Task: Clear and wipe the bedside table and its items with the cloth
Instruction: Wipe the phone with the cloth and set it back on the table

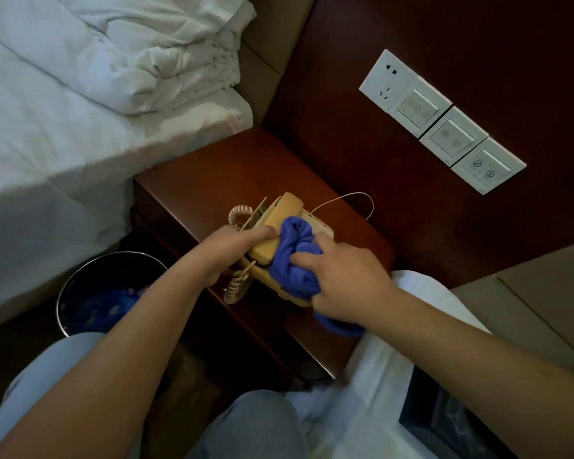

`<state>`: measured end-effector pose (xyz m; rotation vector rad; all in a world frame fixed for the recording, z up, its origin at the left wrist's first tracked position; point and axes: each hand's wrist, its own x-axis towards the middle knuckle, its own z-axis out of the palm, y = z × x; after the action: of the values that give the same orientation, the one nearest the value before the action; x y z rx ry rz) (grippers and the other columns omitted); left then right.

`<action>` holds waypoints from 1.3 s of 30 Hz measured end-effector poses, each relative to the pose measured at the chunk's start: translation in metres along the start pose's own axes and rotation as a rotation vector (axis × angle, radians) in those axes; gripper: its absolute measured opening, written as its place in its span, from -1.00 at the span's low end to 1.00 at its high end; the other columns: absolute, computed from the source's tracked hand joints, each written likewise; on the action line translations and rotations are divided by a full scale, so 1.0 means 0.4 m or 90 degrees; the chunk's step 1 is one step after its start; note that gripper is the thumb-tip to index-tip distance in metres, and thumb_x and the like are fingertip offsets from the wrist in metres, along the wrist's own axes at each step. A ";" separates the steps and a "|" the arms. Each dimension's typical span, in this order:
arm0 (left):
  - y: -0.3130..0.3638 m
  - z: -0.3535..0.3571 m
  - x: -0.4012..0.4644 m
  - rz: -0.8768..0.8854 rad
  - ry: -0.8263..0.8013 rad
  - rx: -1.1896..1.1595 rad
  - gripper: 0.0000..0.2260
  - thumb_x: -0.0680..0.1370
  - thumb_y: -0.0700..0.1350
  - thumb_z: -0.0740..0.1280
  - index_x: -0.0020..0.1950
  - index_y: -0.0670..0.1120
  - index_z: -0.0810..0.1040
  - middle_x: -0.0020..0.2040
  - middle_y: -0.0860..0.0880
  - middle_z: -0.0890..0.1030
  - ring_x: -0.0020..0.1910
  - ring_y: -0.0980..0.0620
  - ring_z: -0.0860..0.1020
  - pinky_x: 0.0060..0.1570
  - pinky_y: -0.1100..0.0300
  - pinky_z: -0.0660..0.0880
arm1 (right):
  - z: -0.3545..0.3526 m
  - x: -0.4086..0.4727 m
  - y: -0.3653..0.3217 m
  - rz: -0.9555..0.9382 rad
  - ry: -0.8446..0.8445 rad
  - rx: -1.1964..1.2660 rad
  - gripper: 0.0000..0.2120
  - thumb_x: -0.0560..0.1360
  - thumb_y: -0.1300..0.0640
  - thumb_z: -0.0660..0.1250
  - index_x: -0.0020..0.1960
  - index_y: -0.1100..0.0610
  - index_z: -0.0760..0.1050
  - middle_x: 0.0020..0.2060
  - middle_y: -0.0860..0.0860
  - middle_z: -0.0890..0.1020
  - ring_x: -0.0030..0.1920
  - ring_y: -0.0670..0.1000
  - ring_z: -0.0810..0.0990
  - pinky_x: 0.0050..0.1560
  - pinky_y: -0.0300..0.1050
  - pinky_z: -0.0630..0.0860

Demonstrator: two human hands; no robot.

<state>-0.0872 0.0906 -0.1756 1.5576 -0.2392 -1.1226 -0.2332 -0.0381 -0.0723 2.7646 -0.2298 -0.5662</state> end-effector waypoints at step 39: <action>0.010 0.066 -0.034 -0.050 -0.080 -0.086 -0.50 0.44 0.23 0.49 0.24 -0.06 0.65 0.05 -0.10 0.75 0.10 -0.10 0.68 0.27 -0.02 0.53 | 0.059 -0.149 -0.176 0.112 0.082 0.033 -0.47 0.47 0.07 0.39 0.39 -0.05 0.31 0.43 0.18 0.17 0.21 0.32 0.43 0.03 0.14 0.46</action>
<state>-0.1126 0.0813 -0.1626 1.3891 -0.1833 -1.2737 -0.2904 0.0345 -0.0950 2.7802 -0.4572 -0.3414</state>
